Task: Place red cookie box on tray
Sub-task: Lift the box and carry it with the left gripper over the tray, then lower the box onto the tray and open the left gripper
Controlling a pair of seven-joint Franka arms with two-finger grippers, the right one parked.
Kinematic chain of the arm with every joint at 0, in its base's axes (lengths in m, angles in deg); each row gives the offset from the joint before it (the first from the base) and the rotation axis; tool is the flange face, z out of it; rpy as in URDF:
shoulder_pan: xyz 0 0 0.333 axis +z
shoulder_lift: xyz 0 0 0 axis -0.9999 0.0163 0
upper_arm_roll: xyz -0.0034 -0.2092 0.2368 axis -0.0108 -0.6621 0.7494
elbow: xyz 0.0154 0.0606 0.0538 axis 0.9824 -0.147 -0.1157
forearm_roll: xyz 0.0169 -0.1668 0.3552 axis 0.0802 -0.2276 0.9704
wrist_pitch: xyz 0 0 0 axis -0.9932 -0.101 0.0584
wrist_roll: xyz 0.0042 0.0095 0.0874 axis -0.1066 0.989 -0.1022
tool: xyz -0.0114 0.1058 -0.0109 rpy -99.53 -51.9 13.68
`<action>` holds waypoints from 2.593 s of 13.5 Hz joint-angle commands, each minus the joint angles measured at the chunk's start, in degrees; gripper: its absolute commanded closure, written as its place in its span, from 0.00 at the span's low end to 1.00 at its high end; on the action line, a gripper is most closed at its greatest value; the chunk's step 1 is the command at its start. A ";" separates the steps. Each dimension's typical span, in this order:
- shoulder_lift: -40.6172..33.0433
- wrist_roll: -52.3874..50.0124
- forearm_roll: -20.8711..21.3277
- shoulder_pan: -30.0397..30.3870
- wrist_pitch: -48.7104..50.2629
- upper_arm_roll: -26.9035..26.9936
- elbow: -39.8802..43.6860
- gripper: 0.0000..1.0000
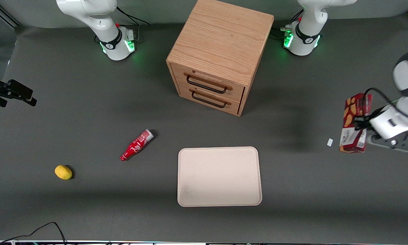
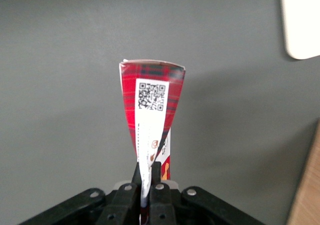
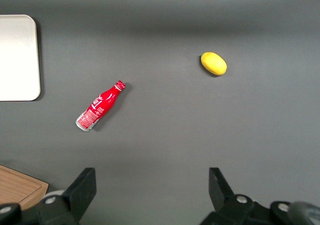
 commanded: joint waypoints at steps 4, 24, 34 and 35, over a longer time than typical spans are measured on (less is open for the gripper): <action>6.76 -15.43 -1.14 -5.33 10.57 -4.50 18.32 1.00; 47.02 -49.05 11.60 -21.85 -22.38 -8.92 39.87 1.00; 49.23 -48.78 11.60 -21.85 -26.70 -7.95 39.08 0.00; 49.23 -48.78 11.60 -21.85 -26.87 -7.95 39.08 0.00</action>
